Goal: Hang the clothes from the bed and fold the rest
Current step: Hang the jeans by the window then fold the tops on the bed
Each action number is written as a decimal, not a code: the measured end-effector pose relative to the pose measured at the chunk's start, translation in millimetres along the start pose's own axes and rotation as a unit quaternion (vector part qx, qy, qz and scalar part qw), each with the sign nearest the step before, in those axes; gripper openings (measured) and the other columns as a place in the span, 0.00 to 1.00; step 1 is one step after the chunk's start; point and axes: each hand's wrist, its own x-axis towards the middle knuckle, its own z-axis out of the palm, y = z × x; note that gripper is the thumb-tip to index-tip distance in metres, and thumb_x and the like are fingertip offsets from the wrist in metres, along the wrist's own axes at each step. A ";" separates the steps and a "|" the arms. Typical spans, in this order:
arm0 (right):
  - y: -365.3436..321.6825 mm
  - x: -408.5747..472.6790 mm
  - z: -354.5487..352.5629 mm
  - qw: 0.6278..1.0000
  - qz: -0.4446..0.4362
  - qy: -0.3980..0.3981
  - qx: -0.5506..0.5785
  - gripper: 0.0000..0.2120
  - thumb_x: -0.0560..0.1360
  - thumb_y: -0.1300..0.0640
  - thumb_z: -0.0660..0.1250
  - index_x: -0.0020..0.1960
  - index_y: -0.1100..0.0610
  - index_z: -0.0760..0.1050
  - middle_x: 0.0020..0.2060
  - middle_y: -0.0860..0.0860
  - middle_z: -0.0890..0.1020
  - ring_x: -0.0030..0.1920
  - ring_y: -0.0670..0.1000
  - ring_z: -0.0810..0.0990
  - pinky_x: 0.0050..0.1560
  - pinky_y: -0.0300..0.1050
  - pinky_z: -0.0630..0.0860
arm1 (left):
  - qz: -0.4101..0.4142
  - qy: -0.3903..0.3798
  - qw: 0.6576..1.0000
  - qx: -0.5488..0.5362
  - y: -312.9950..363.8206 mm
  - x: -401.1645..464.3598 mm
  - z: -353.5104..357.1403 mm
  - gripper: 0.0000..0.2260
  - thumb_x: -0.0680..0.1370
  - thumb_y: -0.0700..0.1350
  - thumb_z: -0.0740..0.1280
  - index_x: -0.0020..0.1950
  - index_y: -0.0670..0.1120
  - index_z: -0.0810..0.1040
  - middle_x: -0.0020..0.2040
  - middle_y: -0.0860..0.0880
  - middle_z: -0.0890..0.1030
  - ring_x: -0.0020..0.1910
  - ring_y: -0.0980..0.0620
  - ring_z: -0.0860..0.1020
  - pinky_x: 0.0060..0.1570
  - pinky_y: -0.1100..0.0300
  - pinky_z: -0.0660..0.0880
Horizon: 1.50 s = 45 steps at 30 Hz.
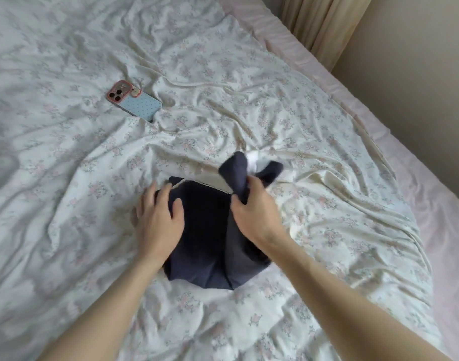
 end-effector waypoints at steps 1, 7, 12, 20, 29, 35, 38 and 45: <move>-12.2 -1.8 13.8 0.999 -0.021 -0.030 0.001 0.15 0.75 0.57 0.61 0.61 0.56 0.67 0.51 0.58 0.80 0.51 0.62 0.77 0.46 0.49 0.72 | -0.054 -0.015 0.995 -0.087 -7.9 -0.4 -6.0 0.16 0.80 0.47 0.57 0.68 0.47 0.70 0.68 0.47 0.70 0.70 0.45 0.64 0.66 0.51 0.61; -20.4 -28.5 73.8 0.957 -0.028 -0.277 0.083 0.25 0.79 0.60 0.56 0.75 0.55 0.57 0.64 0.53 0.74 0.63 0.52 0.73 0.63 0.37 0.66 | -0.220 -0.073 0.906 -0.354 -31.2 -6.3 -24.2 0.12 0.81 0.51 0.54 0.62 0.53 0.72 0.63 0.53 0.74 0.64 0.51 0.71 0.67 0.51 0.65; 19.2 -34.8 65.4 0.992 -0.116 -0.019 0.036 0.23 0.73 0.71 0.54 0.65 0.60 0.72 0.62 0.54 0.76 0.63 0.54 0.73 0.64 0.42 0.67 | -0.088 -0.067 0.962 -0.249 -22.3 -27.0 -27.7 0.25 0.74 0.60 0.58 0.68 0.52 0.68 0.68 0.53 0.69 0.67 0.55 0.66 0.67 0.55 0.64; -18.5 65.2 62.6 0.900 -0.229 -0.193 -0.317 0.24 0.80 0.54 0.48 0.75 0.42 0.51 0.74 0.47 0.60 0.73 0.55 0.56 0.72 0.59 0.52 | -0.104 -0.144 0.984 0.033 -34.0 -63.2 4.2 0.25 0.82 0.50 0.51 0.77 0.45 0.47 0.77 0.48 0.51 0.74 0.46 0.54 0.71 0.54 0.52; -50.4 90.3 24.2 0.997 -0.069 -0.043 -0.016 0.21 0.77 0.51 0.59 0.70 0.52 0.66 0.64 0.53 0.74 0.66 0.54 0.70 0.65 0.54 0.68 | -0.203 -0.144 0.958 -0.140 -32.5 -45.2 -3.9 0.23 0.78 0.53 0.60 0.70 0.46 0.62 0.65 0.46 0.74 0.63 0.42 0.72 0.55 0.55 0.67; 24.9 25.0 49.1 0.954 0.244 -0.099 0.142 0.24 0.74 0.47 0.66 0.62 0.62 0.69 0.52 0.54 0.76 0.50 0.53 0.76 0.51 0.48 0.75 | -0.295 -0.162 0.910 -0.242 -14.8 -33.0 1.4 0.30 0.74 0.60 0.63 0.69 0.46 0.62 0.65 0.47 0.72 0.63 0.43 0.72 0.56 0.56 0.68; 23.4 8.4 53.7 0.935 0.249 -0.121 0.222 0.10 0.74 0.53 0.67 0.49 0.58 0.73 0.44 0.51 0.78 0.46 0.51 0.76 0.46 0.45 0.73 | -0.297 -0.125 0.908 -0.269 -4.2 -32.1 0.7 0.24 0.77 0.55 0.62 0.66 0.42 0.64 0.64 0.44 0.72 0.62 0.43 0.72 0.52 0.58 0.65; 2.1 -45.5 12.9 0.893 0.223 -0.149 0.361 0.13 0.73 0.70 0.60 0.56 0.65 0.72 0.46 0.58 0.79 0.48 0.55 0.76 0.49 0.48 0.73 | -0.190 -0.041 0.931 -0.309 3.8 -80.1 -50.1 0.10 0.81 0.48 0.57 0.55 0.43 0.70 0.52 0.47 0.75 0.56 0.45 0.73 0.52 0.58 0.66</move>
